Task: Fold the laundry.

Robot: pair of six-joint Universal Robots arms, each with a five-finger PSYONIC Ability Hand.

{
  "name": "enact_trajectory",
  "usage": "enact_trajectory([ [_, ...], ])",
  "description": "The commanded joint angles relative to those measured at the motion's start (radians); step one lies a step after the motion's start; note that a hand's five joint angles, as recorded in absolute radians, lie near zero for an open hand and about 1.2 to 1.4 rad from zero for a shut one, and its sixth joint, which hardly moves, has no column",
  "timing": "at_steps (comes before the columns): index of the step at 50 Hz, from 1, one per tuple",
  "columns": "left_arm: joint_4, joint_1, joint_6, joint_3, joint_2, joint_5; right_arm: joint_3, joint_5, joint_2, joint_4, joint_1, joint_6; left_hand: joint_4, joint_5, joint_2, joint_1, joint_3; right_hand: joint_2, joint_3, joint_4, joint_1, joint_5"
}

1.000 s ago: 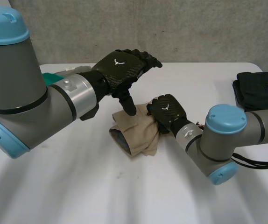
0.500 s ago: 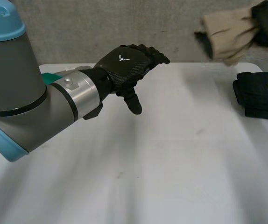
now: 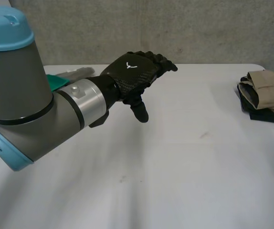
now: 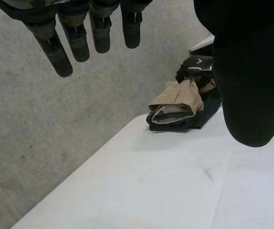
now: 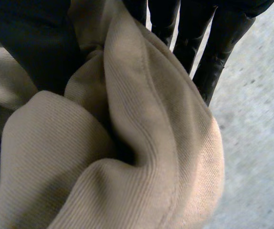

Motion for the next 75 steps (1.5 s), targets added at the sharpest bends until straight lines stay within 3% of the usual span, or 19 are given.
enact_trajectory([
  [1, 0.0, -0.003, 0.0, -0.002, -0.009, 0.0, 0.027, -0.003, 0.002, 0.047, -0.014, -0.006, 0.024, 0.008, 0.024, 0.032, 0.035, -0.419, -0.421, -0.463, -0.155, -0.33],
  [3, 0.0, -0.007, 0.0, -0.002, -0.009, 0.0, 0.033, 0.004, -0.021, 0.076, -0.022, -0.008, 0.024, 0.008, 0.024, 0.032, 0.035, -0.979, -0.982, -1.023, -0.715, -0.89],
  [14, 0.0, -0.009, -0.001, -0.002, 0.005, -0.002, 0.083, 0.075, -0.347, 0.518, -0.074, -0.132, 0.018, 0.002, 0.019, 0.027, 0.029, -0.979, -0.982, -1.023, -0.715, -0.89],
  [20, 0.0, -0.007, 0.0, -0.001, 0.008, -0.002, 0.096, 0.329, -0.517, 0.796, -0.069, -0.471, 0.015, -0.001, 0.016, 0.024, 0.026, -0.979, -0.982, -1.023, -0.715, -0.89],
  [23, 0.002, -0.003, 0.002, 0.005, 0.009, -0.003, 0.102, 0.461, -0.587, 0.773, -0.033, -0.601, 0.012, -0.004, 0.013, 0.021, 0.023, -0.979, -0.982, -1.023, -0.715, -0.89],
  [26, 0.028, 0.013, 0.003, 0.013, 0.017, -0.032, 0.122, 0.508, -0.626, 0.698, 0.078, -0.588, 0.015, -0.001, 0.016, 0.024, 0.026, -0.979, -0.982, -1.023, -0.715, -0.89],
  [27, 0.039, 0.02, 0.003, 0.018, 0.02, -0.048, 0.154, 0.502, -0.646, 0.633, 0.168, -0.551, 0.018, 0.002, 0.018, 0.026, 0.029, -0.979, -0.982, -1.023, -0.715, -0.89],
  [32, 0.149, 0.19, 0.0, 0.038, 0.017, -0.248, 0.355, 0.436, -0.785, 0.448, 0.349, -0.414, 0.018, 0.002, 0.019, 0.027, 0.029, -0.979, -0.982, -1.023, -0.715, -0.89],
  [34, 0.174, 0.249, 0.012, 0.039, 0.006, -0.278, 0.433, 0.391, -0.837, 0.396, 0.394, -0.367, 0.018, 0.002, 0.019, 0.027, 0.029, -0.979, -0.982, -1.023, -0.715, -0.89],
  [39, 0.207, 0.417, 0.048, 0.064, -0.104, -0.221, 0.657, 0.282, -0.922, 0.278, 0.573, -0.238, 0.012, -0.003, 0.013, 0.021, 0.023, -0.979, -0.982, -1.023, -0.715, -0.89],
  [43, 0.209, 0.537, 0.151, 0.079, -0.243, -0.119, 0.761, 0.282, -0.913, 0.253, 0.664, -0.227, -0.005, -0.021, -0.005, 0.003, 0.005, -0.979, -0.982, -1.023, -0.715, -0.89],
  [47, 0.21, 0.592, 0.303, 0.094, -0.358, -0.102, 0.817, 0.285, -0.885, 0.265, 0.705, -0.256, -0.005, -0.021, -0.005, 0.003, 0.005, -0.979, -0.982, -1.023, -0.715, -0.89],
  [51, 0.212, 0.625, 0.469, 0.123, -0.458, -0.105, 0.846, 0.287, -0.847, 0.268, 0.705, -0.296, -0.005, -0.021, -0.005, 0.003, 0.005, -0.979, -0.982, -1.023, -0.715, -0.89],
  [55, 0.217, 0.639, 0.543, 0.166, -0.547, -0.114, 0.852, 0.29, -0.836, 0.271, 0.698, -0.33, 0.035, 0.02, 0.036, 0.044, 0.046, -0.979, -0.982, -1.023, -0.715, -0.89],
  [58, 0.238, 0.639, 0.539, 0.196, -0.592, -0.122, 0.855, 0.296, -0.835, 0.271, 0.698, -0.337, 0.08, 0.064, 0.08, 0.088, 0.09, -0.979, -0.982, -1.023, -0.715, -0.89],
  [62, 0.293, 0.635, 0.526, 0.212, -0.626, -0.123, 0.867, 0.307, -0.835, 0.271, 0.698, -0.339, 0.413, 0.398, 0.414, 0.422, 0.424, -0.979, -0.982, -1.023, -0.715, -0.89],
  [65, 0.347, 0.62, 0.491, 0.209, -0.624, -0.126, 0.875, 0.314, -0.835, 0.27, 0.696, -0.34, 1.152, 1.136, 1.152, 1.16, 1.163, -0.979, -0.982, -1.023, -0.715, -0.89],
  [70, 0.427, 0.551, 0.448, 0.171, -0.546, -0.21, 0.884, 0.336, -0.835, 0.271, 0.696, -0.34, 1.195, 1.179, 1.195, 1.203, 1.206, -0.979, -0.982, -1.023, -0.715, -0.89],
  [75, 0.499, 0.481, 0.404, 0.032, -0.322, -0.283, 0.884, 0.343, -0.836, 0.271, 0.679, -0.34, 1.195, 1.179, 1.195, 1.203, 1.206, -0.979, -0.982, -1.023, -0.715, -0.89],
])
